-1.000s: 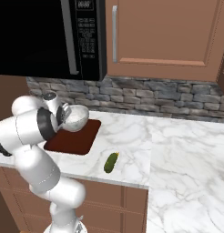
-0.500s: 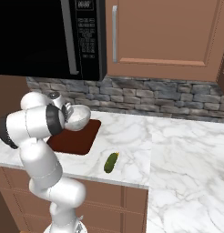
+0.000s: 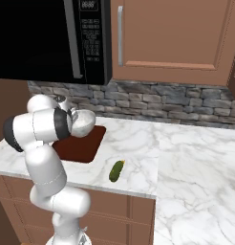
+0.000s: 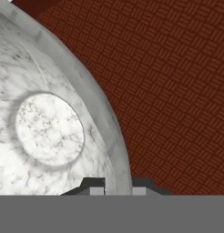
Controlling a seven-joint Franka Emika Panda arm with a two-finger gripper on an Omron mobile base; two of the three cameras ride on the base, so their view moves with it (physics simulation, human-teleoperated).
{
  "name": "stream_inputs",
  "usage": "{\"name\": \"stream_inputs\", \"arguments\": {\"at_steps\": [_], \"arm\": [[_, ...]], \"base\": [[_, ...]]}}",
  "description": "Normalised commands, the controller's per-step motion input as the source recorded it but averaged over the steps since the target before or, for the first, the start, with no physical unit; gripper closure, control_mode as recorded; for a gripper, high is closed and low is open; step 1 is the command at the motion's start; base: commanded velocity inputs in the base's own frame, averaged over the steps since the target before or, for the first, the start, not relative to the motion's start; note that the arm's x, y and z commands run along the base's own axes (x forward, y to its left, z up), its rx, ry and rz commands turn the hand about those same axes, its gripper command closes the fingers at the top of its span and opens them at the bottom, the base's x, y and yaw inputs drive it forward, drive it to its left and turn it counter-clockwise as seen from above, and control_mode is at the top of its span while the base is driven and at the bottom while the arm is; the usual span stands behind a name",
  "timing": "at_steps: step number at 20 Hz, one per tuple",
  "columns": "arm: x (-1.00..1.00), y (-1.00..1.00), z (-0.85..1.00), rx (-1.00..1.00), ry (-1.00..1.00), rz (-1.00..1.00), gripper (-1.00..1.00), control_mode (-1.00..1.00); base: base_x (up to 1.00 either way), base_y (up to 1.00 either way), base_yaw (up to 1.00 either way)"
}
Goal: Place the two vegetables and bowl onto the tray for setting up a vegetable dip station.
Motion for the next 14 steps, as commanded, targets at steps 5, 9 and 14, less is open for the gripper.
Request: {"name": "stream_inputs", "arguments": {"at_steps": [5,9,14], "arm": [[0.04,0.0,-0.09,0.04,0.04,0.0,1.0,-1.0],[0.0,0.0,-0.02,0.03,0.01,-0.01,1.0,-1.0],[0.0,-0.01,0.0,0.03,0.01,-0.01,-1.0,-1.0]], "base": [[0.0,0.0,0.0],[0.0,0.0,0.0],[0.0,0.0,0.0]]}}
